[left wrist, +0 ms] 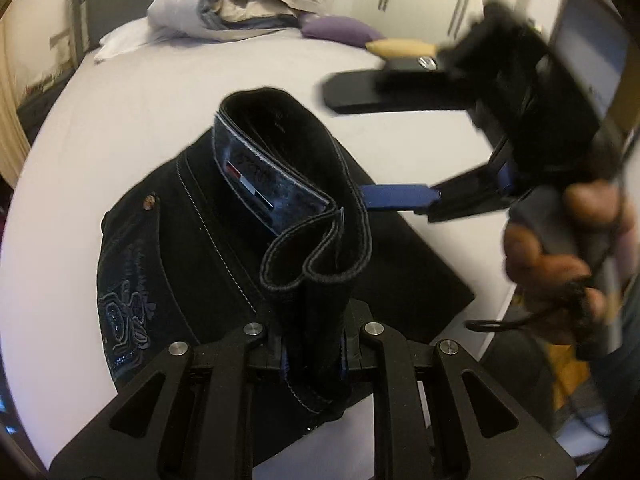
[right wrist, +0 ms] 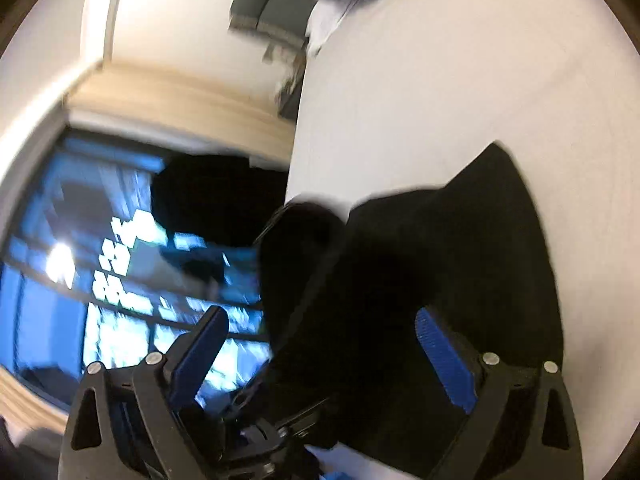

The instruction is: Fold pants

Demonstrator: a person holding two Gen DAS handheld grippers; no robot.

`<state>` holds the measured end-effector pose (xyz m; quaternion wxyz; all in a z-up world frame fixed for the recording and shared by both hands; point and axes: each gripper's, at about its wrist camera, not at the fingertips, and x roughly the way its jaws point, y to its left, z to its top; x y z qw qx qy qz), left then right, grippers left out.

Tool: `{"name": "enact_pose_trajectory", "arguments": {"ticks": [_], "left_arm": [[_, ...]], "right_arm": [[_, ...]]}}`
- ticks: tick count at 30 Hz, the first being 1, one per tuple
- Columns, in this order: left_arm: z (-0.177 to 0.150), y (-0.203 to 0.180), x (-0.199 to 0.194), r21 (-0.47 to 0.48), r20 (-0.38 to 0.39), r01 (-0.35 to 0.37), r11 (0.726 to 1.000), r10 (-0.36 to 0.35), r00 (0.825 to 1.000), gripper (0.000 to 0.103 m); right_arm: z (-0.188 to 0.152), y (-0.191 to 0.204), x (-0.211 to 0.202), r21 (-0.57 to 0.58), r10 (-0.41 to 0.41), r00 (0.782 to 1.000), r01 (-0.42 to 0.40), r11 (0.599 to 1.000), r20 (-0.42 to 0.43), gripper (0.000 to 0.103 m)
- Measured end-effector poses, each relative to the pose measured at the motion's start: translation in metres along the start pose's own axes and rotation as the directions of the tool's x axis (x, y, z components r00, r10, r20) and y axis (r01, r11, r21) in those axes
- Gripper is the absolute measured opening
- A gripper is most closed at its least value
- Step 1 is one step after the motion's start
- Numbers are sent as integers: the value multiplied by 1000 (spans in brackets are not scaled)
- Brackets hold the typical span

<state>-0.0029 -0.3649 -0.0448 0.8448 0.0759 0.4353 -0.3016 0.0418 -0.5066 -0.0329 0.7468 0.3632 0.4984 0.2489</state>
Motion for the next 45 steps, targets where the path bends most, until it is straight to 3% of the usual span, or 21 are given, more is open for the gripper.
{"name": "enact_pose_trajectory", "arguments": {"ticks": [4, 6, 10, 13, 16, 20, 31, 41, 45], "left_arm": [[9, -26, 11, 73, 8, -60, 996, 60, 998, 15], [-4, -36, 16, 130, 22, -101, 986, 99, 995, 15], [-6, -51, 28, 195, 19, -142, 971, 141, 990, 15], [-13, -64, 31, 205, 9, -143, 968, 144, 989, 15], [-24, -65, 22, 219, 3, -138, 966, 141, 990, 15], [-22, -75, 28, 239, -13, -136, 961, 143, 990, 15], [2, -78, 48, 266, -52, -139, 954, 158, 986, 15], [3, -95, 73, 310, -91, -138, 941, 174, 981, 15], [1, -84, 86, 300, -116, -127, 945, 169, 979, 18]], "right_arm": [[-2, 10, 16, -67, -96, 992, 90, 994, -81, 97], [-1, 12, 16, -94, -144, 984, 135, 986, -106, 89], [-5, 28, 20, -221, -289, 946, 253, 942, -146, 43], [0, 26, 12, -240, -334, 934, 297, 924, -128, 27], [3, 19, 5, -220, -333, 936, 303, 927, -115, 20], [7, 6, -11, -193, -311, 944, 288, 938, -106, 19], [22, 13, 3, -173, -304, 950, 287, 942, -77, 19], [22, -28, 3, -82, -252, 964, 245, 966, -90, 19], [18, -48, 9, -29, -204, 974, 202, 979, -100, 19]]}}
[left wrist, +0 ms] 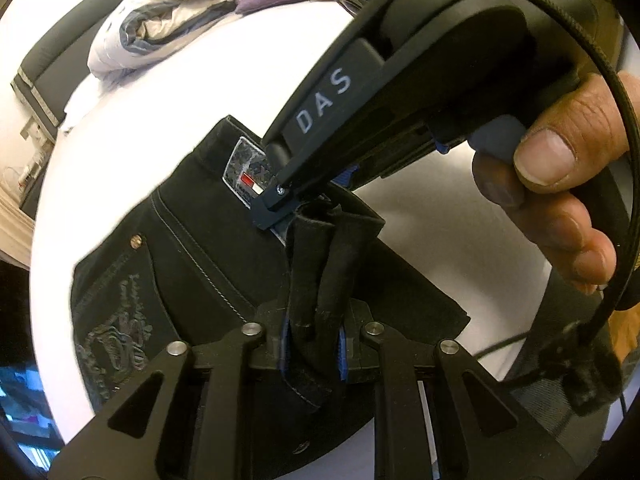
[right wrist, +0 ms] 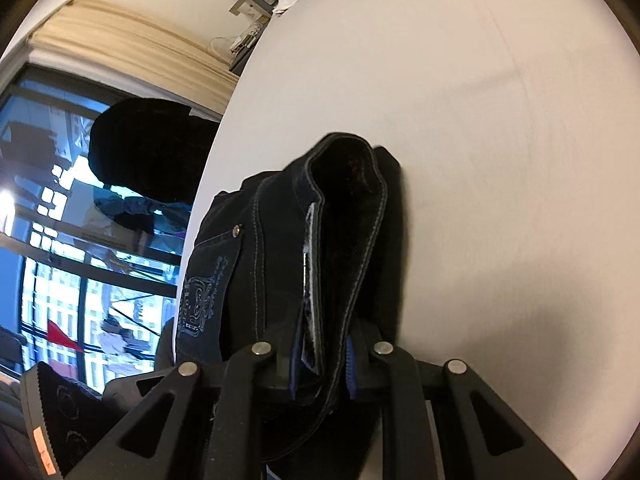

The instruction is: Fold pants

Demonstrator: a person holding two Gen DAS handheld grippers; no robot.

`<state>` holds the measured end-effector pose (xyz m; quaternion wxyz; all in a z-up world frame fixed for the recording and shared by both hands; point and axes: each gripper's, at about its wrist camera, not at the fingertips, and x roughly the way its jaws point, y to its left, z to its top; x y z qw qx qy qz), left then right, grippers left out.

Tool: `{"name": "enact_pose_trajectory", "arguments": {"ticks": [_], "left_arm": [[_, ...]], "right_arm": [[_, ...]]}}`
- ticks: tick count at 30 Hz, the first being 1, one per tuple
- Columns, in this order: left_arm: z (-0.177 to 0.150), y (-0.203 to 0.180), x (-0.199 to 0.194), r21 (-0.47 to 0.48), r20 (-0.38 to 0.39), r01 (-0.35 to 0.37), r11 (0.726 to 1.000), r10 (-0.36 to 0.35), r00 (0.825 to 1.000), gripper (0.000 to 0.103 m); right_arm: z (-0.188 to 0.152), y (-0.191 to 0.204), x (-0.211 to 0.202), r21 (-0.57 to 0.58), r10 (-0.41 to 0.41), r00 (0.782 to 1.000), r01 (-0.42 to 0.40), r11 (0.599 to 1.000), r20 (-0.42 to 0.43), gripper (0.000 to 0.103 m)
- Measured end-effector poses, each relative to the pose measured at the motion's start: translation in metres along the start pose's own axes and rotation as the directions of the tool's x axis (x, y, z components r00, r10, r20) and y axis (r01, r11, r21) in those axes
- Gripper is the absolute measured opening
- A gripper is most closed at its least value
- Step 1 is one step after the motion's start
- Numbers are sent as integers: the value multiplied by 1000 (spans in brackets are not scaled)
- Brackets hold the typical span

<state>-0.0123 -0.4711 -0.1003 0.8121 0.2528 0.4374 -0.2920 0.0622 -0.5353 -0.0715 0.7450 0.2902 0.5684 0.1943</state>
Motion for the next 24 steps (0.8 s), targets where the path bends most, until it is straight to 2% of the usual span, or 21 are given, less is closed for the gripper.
{"name": "enact_pose_trajectory", "arguments": {"ticks": [4, 5, 6, 7, 8, 9, 10, 11, 12, 14, 16, 18, 20, 22, 24], "left_arm": [[-5, 9, 1, -35, 13, 46, 998, -45, 999, 28], [-6, 12, -2, -45, 14, 68, 997, -67, 998, 32], [-8, 17, -7, -58, 13, 101, 993, -100, 995, 43], [-10, 23, -15, -76, 14, 151, 986, -151, 988, 49], [-15, 33, -28, -106, 36, 218, 970, -215, 976, 61], [-20, 41, -38, -122, 60, 244, 962, -238, 969, 69], [-30, 55, -54, -136, 99, 249, 959, -236, 967, 72], [-37, 66, -63, -147, 126, 238, 960, -221, 967, 74], [-42, 78, -69, -166, 143, 229, 959, -206, 968, 74], [-54, 112, -77, -247, 181, 228, 942, -187, 966, 74], [-64, 147, -76, -323, 219, 248, 913, -183, 958, 74], [-73, 167, -67, -369, 216, 243, 897, -171, 961, 74], [-83, 180, -55, -402, 214, 263, 877, -190, 958, 74], [-92, 182, -42, -416, 201, 276, 866, -209, 957, 74], [-100, 187, -32, -418, 199, 278, 865, -212, 957, 73]], "right_arm": [[-3, -10, 4, 31, 48, 999, -48, 998, 13, 20], [-5, -10, 3, 39, 68, 997, -69, 997, 22, 25], [-6, -10, 1, 45, 75, 997, -76, 996, 34, 27], [-8, -10, -2, 51, 74, 996, -76, 996, 47, 34], [-11, -10, -9, 61, 62, 995, -67, 996, 72, 42], [-14, -10, -13, 68, 56, 994, -62, 996, 90, 47], [-18, -11, -21, 80, 30, 993, -39, 996, 118, 56], [-24, -11, -32, 100, -7, 988, -9, 995, 157, 59], [-28, -10, -39, 106, 6, 984, -25, 994, 180, 59], [-39, 4, -54, 80, 83, 966, -106, 991, 246, 59], [-47, 23, -57, 15, 162, 953, -171, 985, 255, 58], [-55, 46, -48, -60, 208, 950, -200, 978, 233, 57], [-58, 53, -29, -57, 185, 966, -177, 983, 181, 56], [-62, 43, -7, 1, 164, 977, -166, 986, 133, 52], [-67, 27, 10, 63, 102, 989, -109, 992, 105, 34]]}}
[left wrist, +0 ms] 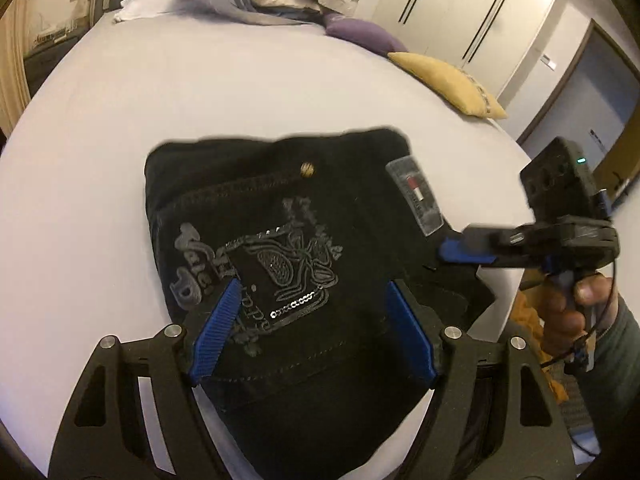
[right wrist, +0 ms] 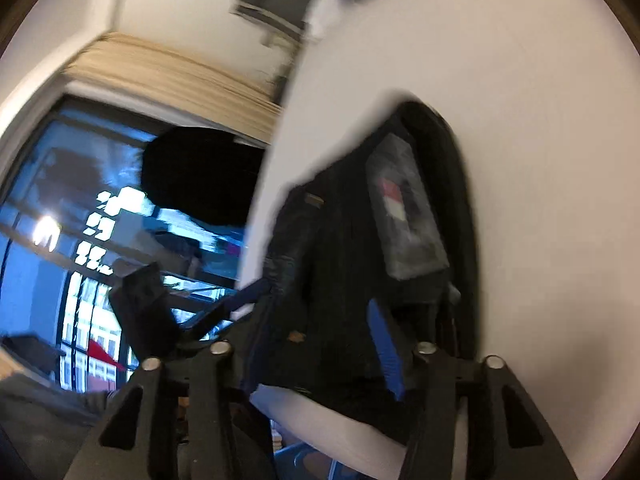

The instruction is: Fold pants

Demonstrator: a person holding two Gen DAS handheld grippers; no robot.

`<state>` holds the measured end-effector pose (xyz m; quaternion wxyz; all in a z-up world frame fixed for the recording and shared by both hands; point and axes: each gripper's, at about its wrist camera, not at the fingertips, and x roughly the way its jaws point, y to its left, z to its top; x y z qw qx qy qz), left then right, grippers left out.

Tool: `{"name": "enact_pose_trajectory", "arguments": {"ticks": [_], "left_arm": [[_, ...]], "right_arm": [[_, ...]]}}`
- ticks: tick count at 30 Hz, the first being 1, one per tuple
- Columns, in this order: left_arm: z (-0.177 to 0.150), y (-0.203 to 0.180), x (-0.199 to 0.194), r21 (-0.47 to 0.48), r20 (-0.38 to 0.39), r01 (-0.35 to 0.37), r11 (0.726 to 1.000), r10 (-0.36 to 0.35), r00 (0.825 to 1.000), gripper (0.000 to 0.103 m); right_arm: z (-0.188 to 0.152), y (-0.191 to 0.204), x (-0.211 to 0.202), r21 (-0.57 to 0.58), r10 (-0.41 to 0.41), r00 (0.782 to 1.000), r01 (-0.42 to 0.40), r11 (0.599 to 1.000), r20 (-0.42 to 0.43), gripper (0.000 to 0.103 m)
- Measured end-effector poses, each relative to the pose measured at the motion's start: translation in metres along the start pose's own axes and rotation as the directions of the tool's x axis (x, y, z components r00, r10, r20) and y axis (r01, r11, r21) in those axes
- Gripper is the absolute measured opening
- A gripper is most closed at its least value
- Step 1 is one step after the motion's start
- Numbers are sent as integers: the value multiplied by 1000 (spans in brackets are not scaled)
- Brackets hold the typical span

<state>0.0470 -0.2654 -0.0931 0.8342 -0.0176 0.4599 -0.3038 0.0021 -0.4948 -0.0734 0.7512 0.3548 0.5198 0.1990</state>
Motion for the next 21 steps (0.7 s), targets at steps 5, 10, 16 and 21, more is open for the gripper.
{"name": "enact_pose_trajectory", "arguments": {"ticks": [5, 10, 16, 21], "left_arm": [[-12, -9, 5, 72, 12, -9, 997, 9, 1000, 73], [12, 14, -16, -32, 71, 103, 994, -101, 992, 73], [67, 64, 10, -141, 75, 175, 974, -165, 983, 73], [68, 68, 53, -99, -8, 163, 982, -165, 986, 68]], "right_arm": [[-5, -21, 3, 69, 18, 999, -20, 997, 40, 0], [-7, -14, 5, 60, -13, 999, 10, 998, 48, 0], [-7, -25, -4, 76, -15, 999, 11, 997, 52, 0], [-13, -25, -7, 83, -24, 997, 18, 996, 67, 0]]}}
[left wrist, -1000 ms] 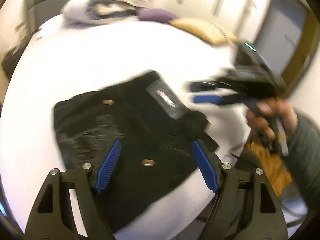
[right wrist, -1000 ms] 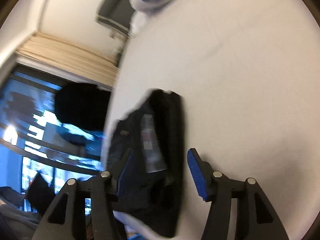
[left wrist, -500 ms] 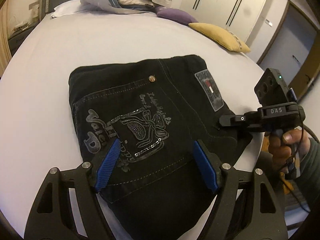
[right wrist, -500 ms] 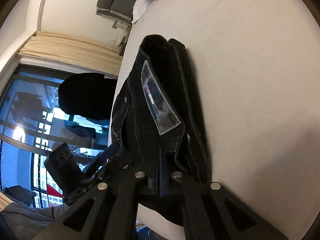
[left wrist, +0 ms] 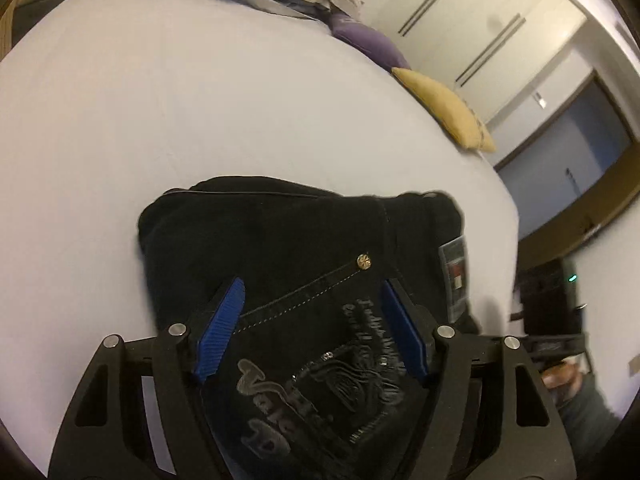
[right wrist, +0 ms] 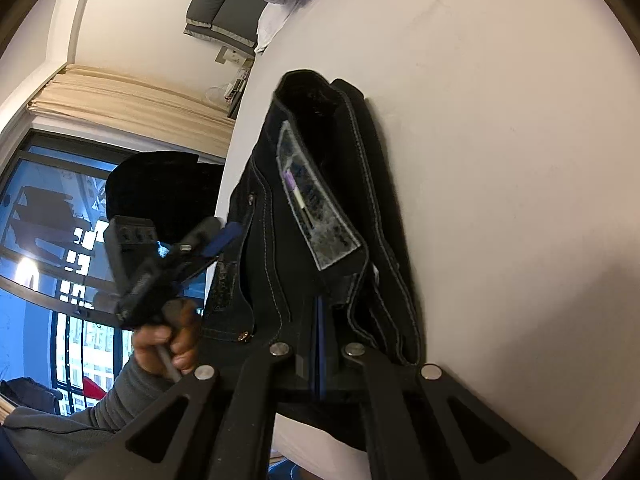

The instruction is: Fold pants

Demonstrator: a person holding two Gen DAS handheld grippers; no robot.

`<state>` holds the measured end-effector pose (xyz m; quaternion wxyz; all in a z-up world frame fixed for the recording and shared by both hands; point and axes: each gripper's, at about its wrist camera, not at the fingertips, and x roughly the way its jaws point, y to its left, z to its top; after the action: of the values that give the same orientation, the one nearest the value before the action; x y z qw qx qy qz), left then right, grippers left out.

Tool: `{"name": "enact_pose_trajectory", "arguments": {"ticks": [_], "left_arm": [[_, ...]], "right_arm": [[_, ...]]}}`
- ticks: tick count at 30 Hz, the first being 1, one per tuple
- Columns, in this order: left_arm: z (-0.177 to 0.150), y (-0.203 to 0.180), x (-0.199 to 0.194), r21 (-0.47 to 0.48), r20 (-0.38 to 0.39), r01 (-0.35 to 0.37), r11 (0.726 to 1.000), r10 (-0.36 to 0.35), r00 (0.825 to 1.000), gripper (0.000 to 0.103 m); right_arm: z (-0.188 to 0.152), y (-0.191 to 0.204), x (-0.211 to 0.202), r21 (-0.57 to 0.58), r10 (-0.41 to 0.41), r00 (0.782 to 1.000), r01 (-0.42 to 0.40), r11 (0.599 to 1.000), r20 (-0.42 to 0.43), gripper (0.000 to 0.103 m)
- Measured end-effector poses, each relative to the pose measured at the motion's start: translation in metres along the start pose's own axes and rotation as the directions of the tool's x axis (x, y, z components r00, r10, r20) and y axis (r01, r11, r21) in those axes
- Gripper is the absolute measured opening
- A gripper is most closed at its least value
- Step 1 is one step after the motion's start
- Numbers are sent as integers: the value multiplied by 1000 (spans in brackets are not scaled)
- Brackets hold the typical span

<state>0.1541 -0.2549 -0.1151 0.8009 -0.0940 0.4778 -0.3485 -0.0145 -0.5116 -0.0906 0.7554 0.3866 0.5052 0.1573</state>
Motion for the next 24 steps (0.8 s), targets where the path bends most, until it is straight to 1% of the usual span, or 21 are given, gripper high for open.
{"name": "enact_pose_trajectory", "arguments": {"ticks": [2, 4, 6, 7, 8, 9, 10, 12, 14, 15, 16, 17, 19, 20, 21, 22, 24], "left_arm": [[-2, 0, 4, 8, 7, 0, 1000, 0, 1000, 68], [-2, 4, 6, 3, 12, 16, 1000, -16, 1000, 68], [-1, 1, -2, 7, 21, 19, 1000, -19, 1000, 68], [-6, 1, -15, 6, 28, 20, 1000, -21, 999, 68], [-8, -2, -25, 7, 35, 39, 999, -39, 999, 68], [-13, -6, -38, 10, 41, 94, 996, -94, 995, 68], [-16, -9, -41, 11, 40, 126, 992, -126, 991, 68], [-32, -18, -51, 21, 7, 205, 978, -206, 979, 68], [-57, -23, -50, 21, -46, 270, 963, -269, 962, 67], [-64, -25, -47, 24, -57, 269, 963, -267, 962, 67], [-73, -24, -42, 34, -60, 253, 967, -251, 966, 65], [-76, -22, -39, 27, -58, 250, 968, -248, 967, 63], [-75, -12, -34, -26, -51, 248, 968, -249, 967, 49], [-75, -8, -31, -38, -52, 231, 972, -233, 971, 30], [-74, -4, -30, -47, -54, 226, 973, -229, 972, 27], [-76, 3, -29, -65, -47, 243, 968, -246, 968, 24], [-77, 7, -29, -93, -38, 253, 963, -258, 965, 20]], "right_arm": [[-2, 2, 0, -4, 0, 1000, 0, 1000, 7, 0], [-5, 3, -1, -7, -4, 1000, 4, 1000, 11, 0], [-5, 6, -5, 4, -11, 1000, 11, 1000, 11, 0], [-5, 9, -10, 6, -13, 1000, 13, 1000, 13, 0], [-6, 13, -12, 6, -13, 1000, 13, 1000, 17, 0], [-8, 15, -15, 5, -5, 1000, 5, 1000, 20, 0], [-11, 18, -16, 1, 8, 1000, -8, 1000, 23, 0], [-19, 21, -21, -11, 38, 999, -38, 999, 27, 0], [-28, 19, -20, -9, 40, 999, -40, 999, 14, 0], [-30, 17, -19, -2, 38, 999, -38, 999, 11, 0], [-32, 14, -18, 11, 40, 999, -40, 999, 11, 0], [-34, 10, -18, 27, 44, 999, -45, 999, 17, 0], [-33, 9, -17, 34, 41, 999, -41, 999, 28, 0], [-32, 12, -17, 24, 26, 999, -27, 999, 27, 0], [-32, 13, -16, 16, 17, 999, -18, 1000, 27, 0], [-33, 15, -16, 10, 12, 1000, -12, 1000, 26, 0], [-33, 17, -17, 10, 5, 1000, -6, 1000, 26, 0]]}}
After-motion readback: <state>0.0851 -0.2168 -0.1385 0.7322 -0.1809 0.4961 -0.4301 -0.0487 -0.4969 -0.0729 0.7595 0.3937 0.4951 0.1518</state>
